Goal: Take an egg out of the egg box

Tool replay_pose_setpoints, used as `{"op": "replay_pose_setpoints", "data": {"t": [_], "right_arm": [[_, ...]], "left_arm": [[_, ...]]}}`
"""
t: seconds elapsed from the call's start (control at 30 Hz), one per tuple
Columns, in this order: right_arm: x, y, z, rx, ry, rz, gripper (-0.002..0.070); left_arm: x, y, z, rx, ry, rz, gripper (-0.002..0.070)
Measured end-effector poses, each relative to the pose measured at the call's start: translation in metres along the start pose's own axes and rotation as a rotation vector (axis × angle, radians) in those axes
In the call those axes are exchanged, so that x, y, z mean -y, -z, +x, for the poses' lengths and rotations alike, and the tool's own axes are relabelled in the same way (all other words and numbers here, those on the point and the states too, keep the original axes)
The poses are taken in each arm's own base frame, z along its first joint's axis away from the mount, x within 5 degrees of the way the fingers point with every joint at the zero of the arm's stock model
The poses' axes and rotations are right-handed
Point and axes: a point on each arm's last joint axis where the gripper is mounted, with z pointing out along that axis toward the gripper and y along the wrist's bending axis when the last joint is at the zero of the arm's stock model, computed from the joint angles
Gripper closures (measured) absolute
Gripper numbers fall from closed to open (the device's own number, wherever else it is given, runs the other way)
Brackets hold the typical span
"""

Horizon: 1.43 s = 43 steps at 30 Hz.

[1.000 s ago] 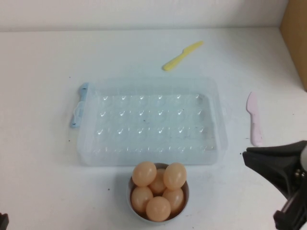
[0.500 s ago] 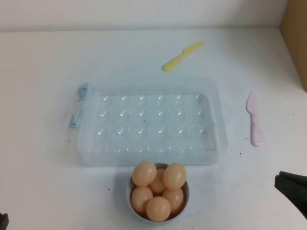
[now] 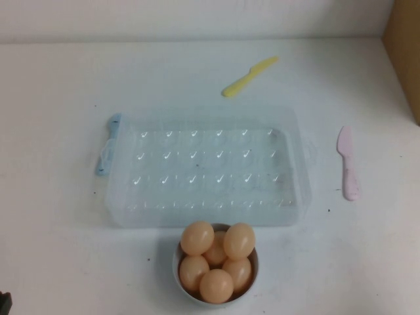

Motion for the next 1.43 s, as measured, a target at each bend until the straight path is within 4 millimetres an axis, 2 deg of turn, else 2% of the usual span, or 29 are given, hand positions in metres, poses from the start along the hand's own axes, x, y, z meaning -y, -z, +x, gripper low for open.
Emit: {"op": "replay_pose_setpoints", "data": {"t": [0.23,0.47,0.67,1.43], "right_arm": [[0.009,0.012,0.014,0.057,-0.066,0.151,0.0694],[0.008,0.014,0.034,-0.135,-0.171,0.190,0.0694],[0.011,0.015,0.035,-0.147,-0.179,0.249,0.0694],[0.010,0.014,0.035,-0.145,-0.196,0.246,0.0694]], "left_arm": [[0.000,0.000,0.000,0.000,0.000,0.000,0.0678],[0.000,0.000,0.000,0.000,0.000,0.000,0.0678],[0.000,0.000,0.000,0.000,0.000,0.000,0.0678],[0.000,0.000,0.000,0.000,0.000,0.000,0.0678]]}}
